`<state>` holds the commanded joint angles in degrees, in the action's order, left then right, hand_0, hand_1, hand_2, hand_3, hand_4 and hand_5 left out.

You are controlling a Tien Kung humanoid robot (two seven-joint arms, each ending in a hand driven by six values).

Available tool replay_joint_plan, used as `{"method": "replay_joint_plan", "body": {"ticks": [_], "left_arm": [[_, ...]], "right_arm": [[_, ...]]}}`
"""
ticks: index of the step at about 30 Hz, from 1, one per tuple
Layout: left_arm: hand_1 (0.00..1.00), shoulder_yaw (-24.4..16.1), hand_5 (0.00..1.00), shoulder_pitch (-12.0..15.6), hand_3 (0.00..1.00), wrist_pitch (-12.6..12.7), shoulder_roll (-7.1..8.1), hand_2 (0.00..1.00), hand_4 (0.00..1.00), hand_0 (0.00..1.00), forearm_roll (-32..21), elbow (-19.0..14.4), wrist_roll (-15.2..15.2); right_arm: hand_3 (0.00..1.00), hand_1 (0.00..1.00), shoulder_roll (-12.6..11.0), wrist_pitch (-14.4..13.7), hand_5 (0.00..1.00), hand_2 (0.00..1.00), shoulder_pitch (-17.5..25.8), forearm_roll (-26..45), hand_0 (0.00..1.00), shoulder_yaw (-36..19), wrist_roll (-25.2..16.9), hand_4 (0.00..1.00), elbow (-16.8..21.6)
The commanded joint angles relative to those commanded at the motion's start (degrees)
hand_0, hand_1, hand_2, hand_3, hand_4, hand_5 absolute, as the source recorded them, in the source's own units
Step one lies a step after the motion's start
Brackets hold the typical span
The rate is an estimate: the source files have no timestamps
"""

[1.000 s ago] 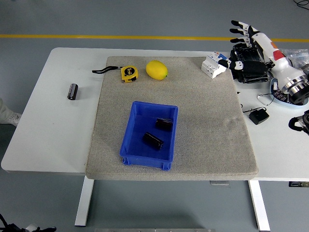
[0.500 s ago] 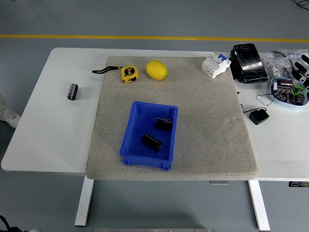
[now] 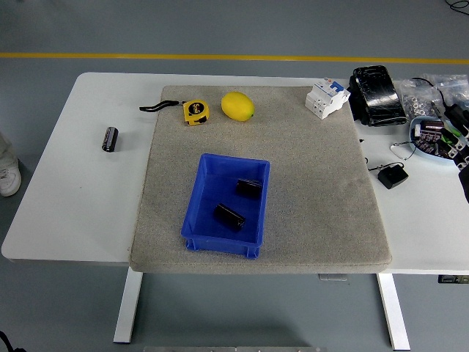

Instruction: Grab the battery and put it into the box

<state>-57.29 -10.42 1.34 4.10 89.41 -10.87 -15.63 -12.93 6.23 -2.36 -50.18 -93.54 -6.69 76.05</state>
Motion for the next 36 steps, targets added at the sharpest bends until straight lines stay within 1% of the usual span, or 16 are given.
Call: {"method": "replay_joint_plan", "body": {"ticks": [5,6,10,20,27,35,36], "left_arm": [[0.513,0.2,0.706,-0.2,0.633,0.2,0.03,0.605,0.632,0.555,-0.4,0.1,0.2],[0.516,0.2,0.705,-0.2,0.634,0.2,0.04,0.607,0.630,0.561,-0.6,0.2,0.3],[0.516,-0.2,0.705,-0.4,0.634,0.3,-0.02,0.607,0.630,0.561,-0.3,0.2,0.4],[0.521,-0.8,0.708,-1.0,0.635,0.7,-0.29,0.610,0.634,0.561,-0.1,0.4,0.9],[0.521,-0.3,0.708,-1.3,0.636,0.9,-0.36,0.611,0.635,0.562,-1.0,0.4,1.2],[0.536,0.7,0.708,-1.4,0.636,0.4,-0.19,0.623,0.636,0.574,-1.8,0.3,1.3],[0.549,0.8,0.707,-1.4,0.639,0.2,-0.11,0.640,0.637,0.585,-1.5,0.3,1.3]], "right_arm": [[0.953,0.860,0.2,0.1,0.998,0.919,-0.1,-0.4,0.904,-1.8,1.4,0.998,1.2],[0.932,0.844,0.2,0.1,0.998,0.895,-0.1,-0.5,0.886,-2.0,1.6,0.998,1.4],[0.932,0.844,0.1,0.3,0.998,0.895,-0.2,-0.8,0.886,-2.4,2.3,0.998,2.1],[0.910,0.833,0.2,0.6,0.998,0.883,-0.4,-1.0,0.868,-2.6,3.0,0.998,3.1],[0.897,0.831,0.1,1.0,0.998,0.875,-0.5,-1.1,0.863,-3.0,3.2,0.998,3.5],[0.890,0.832,-0.1,1.3,0.998,0.871,-0.4,-1.3,0.862,-3.6,3.2,0.998,4.2],[0.887,0.832,0.0,1.4,0.998,0.870,-0.2,-1.4,0.860,-3.8,3.2,0.998,4.4]]}}
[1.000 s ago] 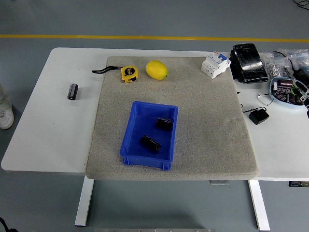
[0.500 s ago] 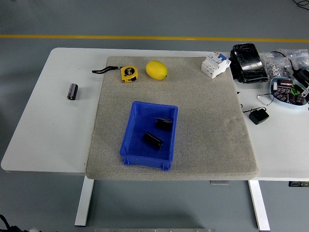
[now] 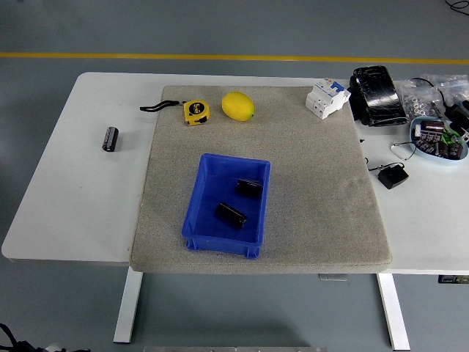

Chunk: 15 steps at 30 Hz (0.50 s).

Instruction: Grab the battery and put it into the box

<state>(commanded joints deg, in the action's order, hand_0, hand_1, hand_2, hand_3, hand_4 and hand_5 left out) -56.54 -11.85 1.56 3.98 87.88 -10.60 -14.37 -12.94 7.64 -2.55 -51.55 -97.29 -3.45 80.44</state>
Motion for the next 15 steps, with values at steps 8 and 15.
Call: {"method": "replay_joint_plan", "body": {"ticks": [8,15], "left_arm": [[0.558,1.0,0.707,0.1,0.641,-0.7,0.45,0.660,0.638,0.587,-0.4,-0.1,0.3],[0.566,3.8,0.707,0.3,0.644,-1.1,0.64,0.685,0.639,0.589,-2.2,-0.3,1.4]], "right_arm": [[0.884,0.830,0.7,0.4,0.998,0.867,1.8,-0.6,0.857,-1.1,0.0,0.998,1.0],[0.884,0.829,1.4,0.4,0.998,0.868,2.5,-0.6,0.857,-1.6,0.0,0.998,1.9]]}}
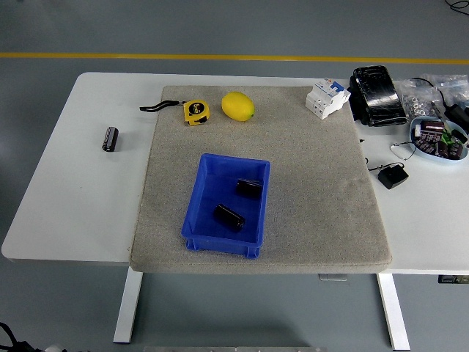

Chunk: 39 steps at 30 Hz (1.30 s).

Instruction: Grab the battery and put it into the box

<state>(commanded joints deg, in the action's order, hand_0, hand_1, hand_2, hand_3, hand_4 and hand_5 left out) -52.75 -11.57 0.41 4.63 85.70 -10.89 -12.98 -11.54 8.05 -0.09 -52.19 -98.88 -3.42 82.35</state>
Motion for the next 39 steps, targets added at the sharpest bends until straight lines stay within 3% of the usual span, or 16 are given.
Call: {"method": "replay_joint_plan", "body": {"ticks": [18,39], "left_arm": [[0.582,3.2,0.706,2.5,0.648,1.1,0.42,0.700,0.644,0.598,-3.5,0.4,1.9],[0.582,5.5,0.706,1.2,0.646,2.4,-0.16,0.697,0.649,0.596,-5.9,0.6,3.6]], "right_arm": [[0.886,0.837,0.0,0.5,0.998,0.868,1.5,-0.4,0.861,0.9,0.4,0.998,1.2],[0.890,0.835,-0.3,0.7,0.998,0.877,0.2,-1.2,0.880,-0.3,0.9,0.998,3.0]]}}
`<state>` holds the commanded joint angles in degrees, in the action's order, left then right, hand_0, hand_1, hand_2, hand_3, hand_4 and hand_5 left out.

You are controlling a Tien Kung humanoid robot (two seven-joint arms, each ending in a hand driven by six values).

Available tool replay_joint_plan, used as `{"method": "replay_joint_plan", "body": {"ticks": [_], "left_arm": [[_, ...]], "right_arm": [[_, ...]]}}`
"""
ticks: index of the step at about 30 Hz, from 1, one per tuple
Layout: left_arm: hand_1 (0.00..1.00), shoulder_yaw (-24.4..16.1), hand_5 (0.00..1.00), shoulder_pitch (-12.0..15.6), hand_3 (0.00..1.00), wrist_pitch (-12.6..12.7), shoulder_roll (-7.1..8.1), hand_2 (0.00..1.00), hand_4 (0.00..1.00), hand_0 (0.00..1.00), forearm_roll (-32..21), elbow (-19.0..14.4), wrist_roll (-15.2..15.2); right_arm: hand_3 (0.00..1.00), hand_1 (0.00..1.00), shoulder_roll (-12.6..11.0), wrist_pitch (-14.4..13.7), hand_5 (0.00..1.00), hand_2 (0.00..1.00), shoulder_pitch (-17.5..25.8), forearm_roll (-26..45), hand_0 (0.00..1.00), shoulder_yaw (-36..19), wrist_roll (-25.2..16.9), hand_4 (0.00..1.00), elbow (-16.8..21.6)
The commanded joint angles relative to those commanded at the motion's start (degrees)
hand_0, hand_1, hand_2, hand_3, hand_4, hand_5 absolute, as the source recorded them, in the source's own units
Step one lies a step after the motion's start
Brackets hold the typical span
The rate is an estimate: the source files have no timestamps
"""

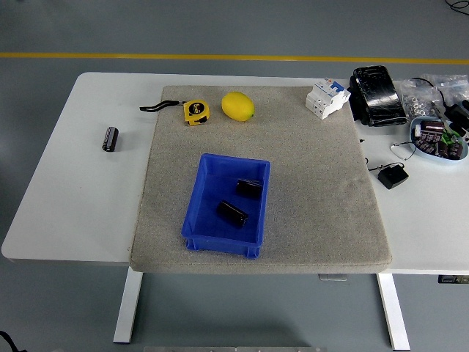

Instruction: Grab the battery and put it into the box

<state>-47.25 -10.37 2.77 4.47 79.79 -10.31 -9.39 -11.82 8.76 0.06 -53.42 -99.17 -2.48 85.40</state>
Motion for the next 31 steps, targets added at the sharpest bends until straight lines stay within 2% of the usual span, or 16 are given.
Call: {"method": "replay_joint_plan", "body": {"ticks": [31], "left_arm": [[0.568,-1.1,0.702,0.7,0.639,1.1,-0.97,0.666,0.649,0.593,-1.3,0.0,0.4]], "right_arm": [[0.894,0.838,-1.2,0.0,0.998,0.878,-0.8,-0.2,0.889,0.9,0.3,0.998,-0.2]]}}
